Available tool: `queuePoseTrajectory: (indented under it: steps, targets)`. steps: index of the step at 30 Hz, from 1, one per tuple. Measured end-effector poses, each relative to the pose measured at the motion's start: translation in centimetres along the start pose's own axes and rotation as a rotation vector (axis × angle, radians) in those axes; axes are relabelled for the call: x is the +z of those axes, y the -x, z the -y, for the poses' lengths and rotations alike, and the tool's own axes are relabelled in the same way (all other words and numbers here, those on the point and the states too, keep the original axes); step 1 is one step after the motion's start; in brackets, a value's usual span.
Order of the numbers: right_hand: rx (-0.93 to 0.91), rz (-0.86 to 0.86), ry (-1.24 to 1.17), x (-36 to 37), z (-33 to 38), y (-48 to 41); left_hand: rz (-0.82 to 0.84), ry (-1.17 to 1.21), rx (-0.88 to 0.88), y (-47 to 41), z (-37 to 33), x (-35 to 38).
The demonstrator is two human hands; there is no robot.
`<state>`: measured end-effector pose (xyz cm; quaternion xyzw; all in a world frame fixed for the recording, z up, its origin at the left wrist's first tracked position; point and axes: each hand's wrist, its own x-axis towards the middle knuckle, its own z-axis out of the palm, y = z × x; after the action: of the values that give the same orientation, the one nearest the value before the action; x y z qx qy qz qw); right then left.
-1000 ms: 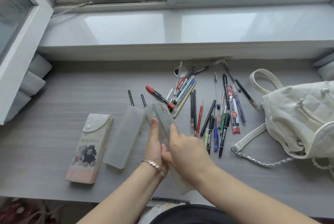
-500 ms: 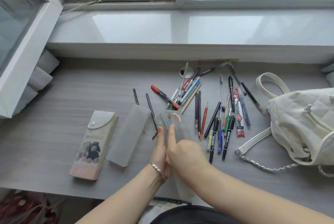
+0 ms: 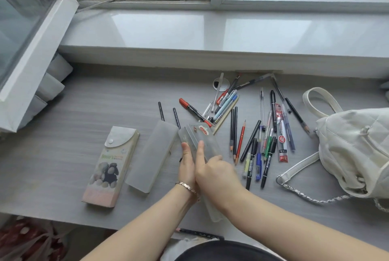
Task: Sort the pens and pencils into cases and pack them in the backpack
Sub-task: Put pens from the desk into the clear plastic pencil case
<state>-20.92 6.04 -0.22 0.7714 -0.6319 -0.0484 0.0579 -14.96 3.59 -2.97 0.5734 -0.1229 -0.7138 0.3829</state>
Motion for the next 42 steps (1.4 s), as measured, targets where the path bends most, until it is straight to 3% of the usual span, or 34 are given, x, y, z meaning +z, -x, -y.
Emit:
queuePoseTrajectory:
  steps: [7,10,16,20,24,27,29,31,35,42]
  targets:
    - [0.03,0.006,-0.016,-0.8,-0.1,-0.7,0.05,0.082,-0.237,-0.5,0.1,0.0]
    - [0.055,-0.017,-0.048,-0.9,-0.7,-1.2,0.164,0.194,-0.209,-1.4,-0.5,0.1]
    - [0.109,-0.124,-0.231,-1.2,-1.2,-2.3,0.198,0.359,-0.024,-1.6,-1.5,0.9]
    - [0.112,-0.253,-0.297,-1.4,-1.4,-2.4,0.388,0.396,0.025,-1.7,-1.8,0.5]
    - [0.177,-0.158,-0.516,-3.4,-3.2,-2.5,0.547,0.306,-0.076,-1.7,-2.7,-0.9]
    - [0.31,0.12,-1.053,-3.5,-6.5,-2.9,0.59,0.287,-0.087,-2.1,-3.4,-2.3]
    - [0.52,0.101,-1.283,-1.5,-9.0,-2.9,0.559,0.246,-0.118,-2.4,-3.7,-3.2]
    - [0.579,0.181,-1.022,1.0,-10.8,-2.6,0.535,0.218,-0.141,-2.7,-3.7,-3.9]
    - [0.4,0.54,-0.596,4.4,-11.0,-1.4,0.525,0.202,-0.154,-2.8,-3.5,-4.5]
    - [0.459,0.468,-0.503,5.5,-10.0,-0.6,0.526,0.203,-0.125,-2.3,-3.7,-4.1]
